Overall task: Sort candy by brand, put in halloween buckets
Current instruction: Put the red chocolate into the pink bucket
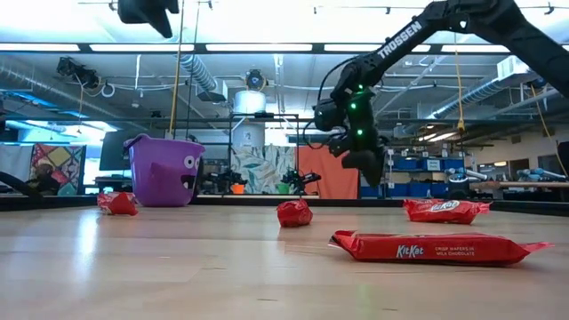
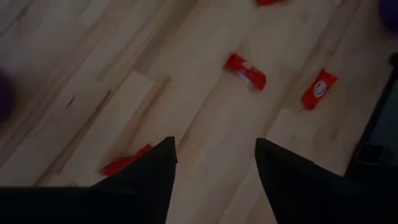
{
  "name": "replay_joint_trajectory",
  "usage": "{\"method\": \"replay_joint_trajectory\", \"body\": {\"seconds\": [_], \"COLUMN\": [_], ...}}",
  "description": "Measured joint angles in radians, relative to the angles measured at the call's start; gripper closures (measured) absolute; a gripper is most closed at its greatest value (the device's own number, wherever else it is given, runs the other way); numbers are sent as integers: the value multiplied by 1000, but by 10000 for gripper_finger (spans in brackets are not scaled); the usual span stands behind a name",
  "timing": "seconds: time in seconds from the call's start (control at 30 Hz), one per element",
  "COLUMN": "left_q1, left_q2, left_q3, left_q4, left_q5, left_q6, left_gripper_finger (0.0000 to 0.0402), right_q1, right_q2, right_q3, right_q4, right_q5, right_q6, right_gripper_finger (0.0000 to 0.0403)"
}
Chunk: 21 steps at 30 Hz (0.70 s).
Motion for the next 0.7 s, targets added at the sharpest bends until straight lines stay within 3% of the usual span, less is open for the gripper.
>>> {"method": "replay_joint_trajectory", "body": {"seconds": [0.1, 0.27, 0.7], "left_q1": [9, 14, 51], "left_q2": [0, 0, 0], "left_q3": [0, 0, 0], "left_q4": [14, 13, 4], "left_q5": [12, 12, -3], "left_q6": [7, 57, 150], "left_gripper_finger": [184, 186, 186], "right_q1": [-46, -115, -110], "right_q2": [24, 65, 74], "right_q3": [5, 4, 25], "right_q4": [-80, -180, -202], "right_q5": [-3, -99, -128], "right_q6": [118, 255, 245], "right_gripper_finger": [239, 233, 233]}}
